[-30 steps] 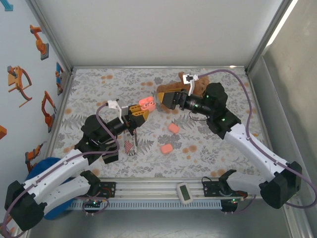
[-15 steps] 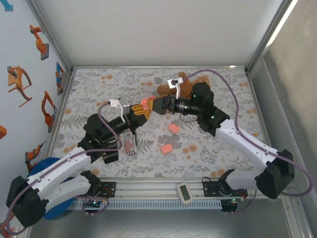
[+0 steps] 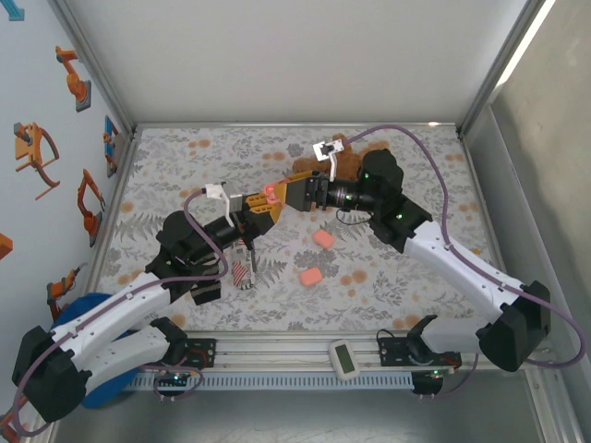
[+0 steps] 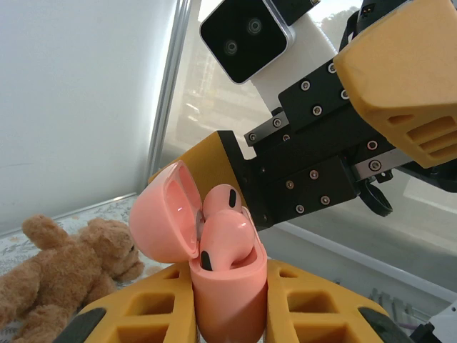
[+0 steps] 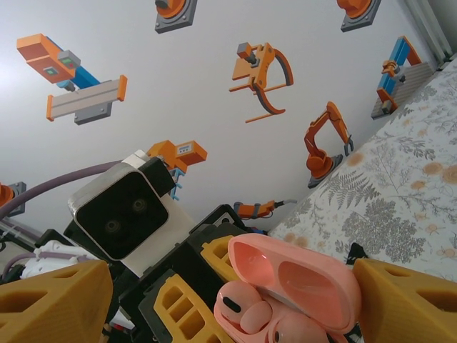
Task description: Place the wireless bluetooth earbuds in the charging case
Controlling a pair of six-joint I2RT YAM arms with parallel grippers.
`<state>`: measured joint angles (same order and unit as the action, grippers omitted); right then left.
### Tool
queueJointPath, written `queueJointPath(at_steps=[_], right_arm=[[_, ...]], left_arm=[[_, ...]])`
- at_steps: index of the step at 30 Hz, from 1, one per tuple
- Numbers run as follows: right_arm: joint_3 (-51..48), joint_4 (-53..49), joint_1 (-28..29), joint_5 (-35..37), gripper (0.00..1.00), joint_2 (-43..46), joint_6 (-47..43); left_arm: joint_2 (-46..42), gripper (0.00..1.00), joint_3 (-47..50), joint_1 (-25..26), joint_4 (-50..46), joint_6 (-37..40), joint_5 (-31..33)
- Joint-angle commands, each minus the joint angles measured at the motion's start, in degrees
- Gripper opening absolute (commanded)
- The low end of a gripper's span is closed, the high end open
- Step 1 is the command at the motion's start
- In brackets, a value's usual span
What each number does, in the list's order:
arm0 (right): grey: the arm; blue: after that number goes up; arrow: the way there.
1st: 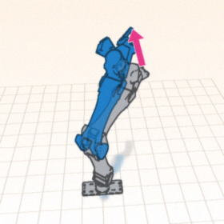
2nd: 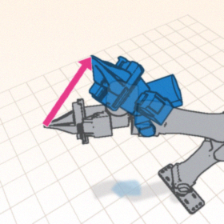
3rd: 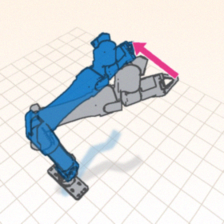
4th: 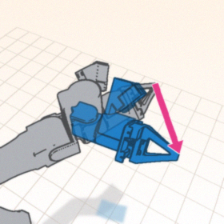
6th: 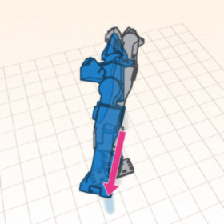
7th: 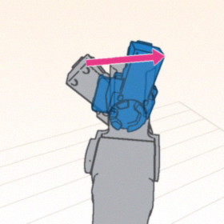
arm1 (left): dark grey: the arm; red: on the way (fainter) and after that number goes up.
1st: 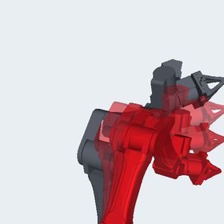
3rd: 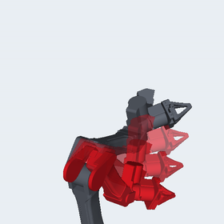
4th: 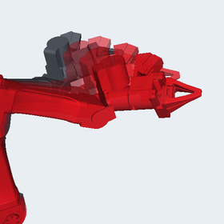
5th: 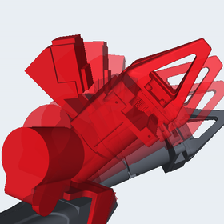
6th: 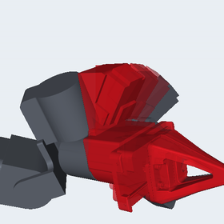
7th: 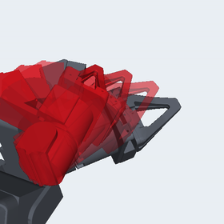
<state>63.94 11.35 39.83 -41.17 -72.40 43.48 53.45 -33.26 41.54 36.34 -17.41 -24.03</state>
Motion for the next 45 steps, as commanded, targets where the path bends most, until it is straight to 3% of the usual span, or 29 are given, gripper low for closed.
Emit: queueJointPath(at_steps=[1,16,28,38,45], right_arm=[[2.2,1.4,0.4,-1.6,0.84,1.9,-1.2],[1.2,-7.1,0.3,1.1,0.82,6.6,-7.3],[2.4,-22.1,0.1,17.8,0.88,13.4,-21.5],[-3.9,-15.8,-0.2,19.7,0.99,17.1,-21.9],[-9.4,-5.9,-1.0,18.0,1.0,18.8,-19.7]], left_arm=[[0.2,0.0,-0.8,-0.4,0.7,-0.7,0.2],[1.7,0.0,-2.1,-0.9,0.3,-1.5,0.8],[-0.3,0.0,-2.1,-1.0,-0.9,-1.6,-1.3],[-6.8,0.0,-0.5,-1.0,-6.1,0.3,-1.0],[-12.4,0.0,1.2,-1.0,-10.3,1.2,0.0]])
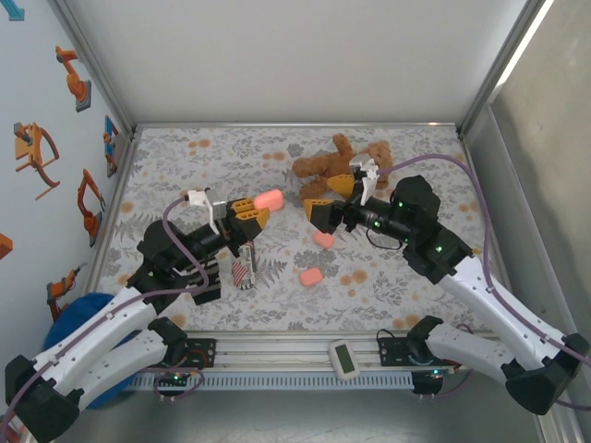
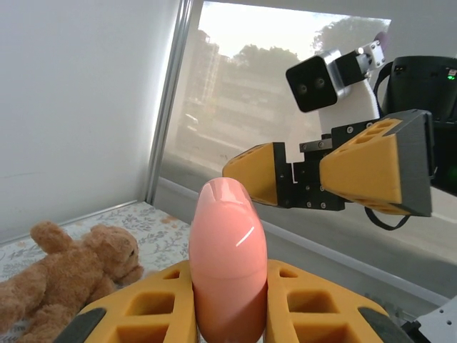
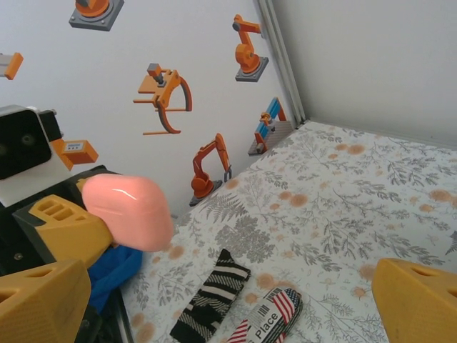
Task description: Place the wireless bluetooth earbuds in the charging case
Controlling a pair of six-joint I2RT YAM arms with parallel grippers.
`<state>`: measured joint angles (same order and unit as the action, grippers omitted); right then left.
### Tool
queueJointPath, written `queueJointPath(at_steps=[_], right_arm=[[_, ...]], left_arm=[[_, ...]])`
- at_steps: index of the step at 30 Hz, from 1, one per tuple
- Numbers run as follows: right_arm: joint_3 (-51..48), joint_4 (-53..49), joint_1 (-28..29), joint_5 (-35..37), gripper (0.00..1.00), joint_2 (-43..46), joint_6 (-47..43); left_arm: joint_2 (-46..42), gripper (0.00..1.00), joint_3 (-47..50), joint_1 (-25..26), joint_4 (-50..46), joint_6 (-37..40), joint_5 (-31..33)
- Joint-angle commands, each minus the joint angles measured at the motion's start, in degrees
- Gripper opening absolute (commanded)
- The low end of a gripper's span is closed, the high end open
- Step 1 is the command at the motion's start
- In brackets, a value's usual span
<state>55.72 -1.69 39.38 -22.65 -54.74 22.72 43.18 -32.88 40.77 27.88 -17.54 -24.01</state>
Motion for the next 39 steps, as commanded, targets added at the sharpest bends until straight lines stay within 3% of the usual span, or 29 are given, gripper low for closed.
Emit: queueJointPath(at_steps=[1,5,8,13,25,39], right_arm=[[-1.5,8.1,-0.5,-1.6,1.0,0.9,1.3],[-1.7,10.7,-0.5,-10.1,0.95,-1.5,0.9],[-1.5,13.2,-0.5,-14.3,0.88,-3.6,1.7],[-1.3,18.8,-0.4,-18.9,0.87,-6.9,2.7],[1.0,26.5,0.9,-25.8,0.76,-13.8,2.9],[4.2,23.3,4.2,-28.3,0.6,-16.5,0.3]], left_arm=[[-3.1,0.0,1.0,-0.3,-2.5,1.5,0.1],[-5.8,0.0,1.4,-0.2,-4.8,1.4,0.8],[-7.0,0.0,1.1,-0.2,-6.2,1.0,0.4],[-8.1,0.0,0.5,-0.3,-7.5,0.8,-0.5],[-7.5,0.0,0.2,-0.2,-5.3,-0.9,-3.8],[-5.0,0.0,-0.9,-0.2,-3.5,-1.4,-4.4]])
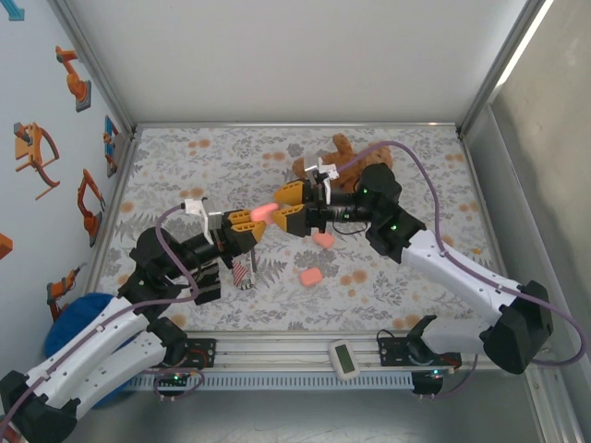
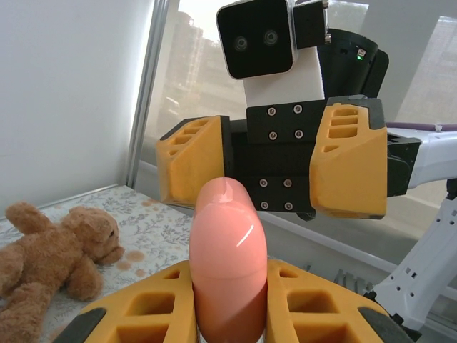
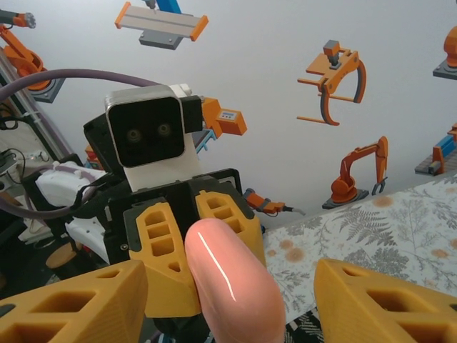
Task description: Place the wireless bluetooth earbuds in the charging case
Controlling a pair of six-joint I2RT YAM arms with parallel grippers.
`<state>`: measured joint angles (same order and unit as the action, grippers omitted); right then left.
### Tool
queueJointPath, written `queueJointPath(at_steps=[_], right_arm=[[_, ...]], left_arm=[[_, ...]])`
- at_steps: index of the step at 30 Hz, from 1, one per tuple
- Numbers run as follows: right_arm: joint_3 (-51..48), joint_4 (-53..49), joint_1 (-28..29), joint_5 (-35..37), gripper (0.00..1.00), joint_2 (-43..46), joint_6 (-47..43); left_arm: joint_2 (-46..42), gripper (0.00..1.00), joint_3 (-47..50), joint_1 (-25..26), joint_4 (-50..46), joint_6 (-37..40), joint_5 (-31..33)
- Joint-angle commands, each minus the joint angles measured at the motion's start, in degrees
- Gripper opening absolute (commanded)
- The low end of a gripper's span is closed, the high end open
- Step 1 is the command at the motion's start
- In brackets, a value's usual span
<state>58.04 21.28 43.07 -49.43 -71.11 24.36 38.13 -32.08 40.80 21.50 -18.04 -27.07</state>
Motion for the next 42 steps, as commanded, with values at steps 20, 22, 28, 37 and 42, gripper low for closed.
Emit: queueJointPath(at_steps=[20,22,28,37,42], right_arm=[[2.9,-5.2,1.5,-2.3,0.34,-0.7,-2.8],[3.1,-5.6,1.7,-2.5,0.32,-0.6,-3.1],[3.1,-5.8,1.9,-2.4,0.25,-0.3,-3.1],[3.4,-6.6,2.0,2.4,0.18,1.3,-1.0],[3.7,-9.2,2.0,6.1,0.16,1.8,-0.7]], left_arm=[[1.6,0.0,-1.9,-0.2,4.6,-2.5,0.3],[1.6,0.0,-1.9,-0.2,4.8,-2.9,0.5],[1.8,0.0,-1.6,-0.2,4.7,-3.7,1.4],[2.6,0.17,-1.1,-0.2,4.8,-3.9,2.6],[3.7,0.25,-0.7,-0.2,5.0,-3.8,3.0]])
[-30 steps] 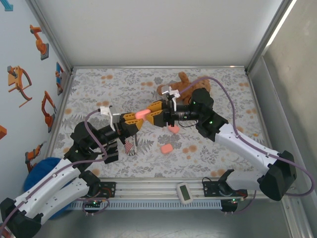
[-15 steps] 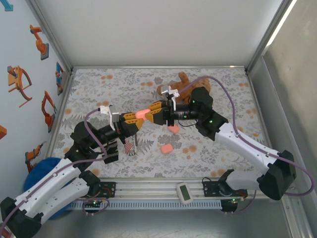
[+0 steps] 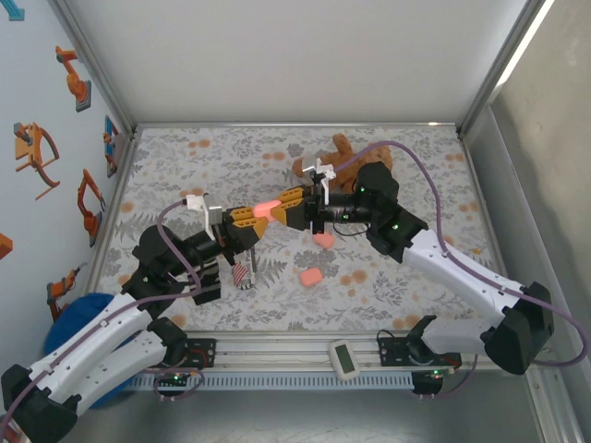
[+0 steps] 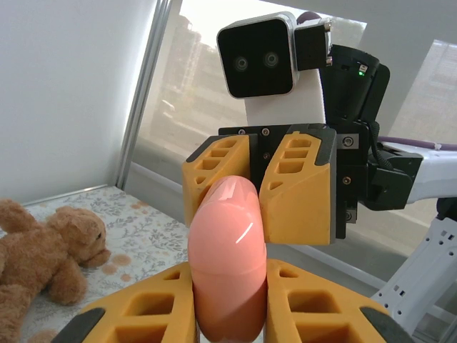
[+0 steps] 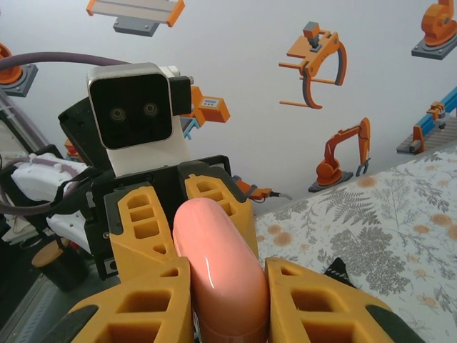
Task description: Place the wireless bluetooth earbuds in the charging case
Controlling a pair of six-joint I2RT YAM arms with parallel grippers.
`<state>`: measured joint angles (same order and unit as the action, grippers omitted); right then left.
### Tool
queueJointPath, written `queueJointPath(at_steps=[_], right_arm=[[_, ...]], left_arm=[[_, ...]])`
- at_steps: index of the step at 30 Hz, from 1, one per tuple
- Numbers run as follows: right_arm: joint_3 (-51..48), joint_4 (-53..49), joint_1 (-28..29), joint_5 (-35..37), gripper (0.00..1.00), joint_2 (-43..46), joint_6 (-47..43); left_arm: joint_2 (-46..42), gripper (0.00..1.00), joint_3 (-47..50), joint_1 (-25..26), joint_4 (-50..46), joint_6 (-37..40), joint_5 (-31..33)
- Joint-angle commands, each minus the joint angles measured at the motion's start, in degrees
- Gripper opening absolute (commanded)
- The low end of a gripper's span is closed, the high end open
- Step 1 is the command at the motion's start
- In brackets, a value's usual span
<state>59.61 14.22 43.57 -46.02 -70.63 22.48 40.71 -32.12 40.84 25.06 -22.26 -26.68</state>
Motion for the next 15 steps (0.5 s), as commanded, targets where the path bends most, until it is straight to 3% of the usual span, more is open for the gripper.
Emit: queueJointPath(at_steps=[1,7,15], right_arm=[[2.3,-2.8,1.5,3.5,0.16,1.4,1.2],[2.6,-5.8,1.4,7.1,0.14,2.0,0.6],[2.6,-7.5,0.9,10.2,0.13,2.3,1.0]], left_arm=[[1.3,0.27,-0.6,-0.2,1.4,0.5,2.7],[1.5,0.39,-0.1,-0.3,0.9,1.5,3.8],[1.0,0.46,0.0,-0.3,-2.0,3.7,5.3]])
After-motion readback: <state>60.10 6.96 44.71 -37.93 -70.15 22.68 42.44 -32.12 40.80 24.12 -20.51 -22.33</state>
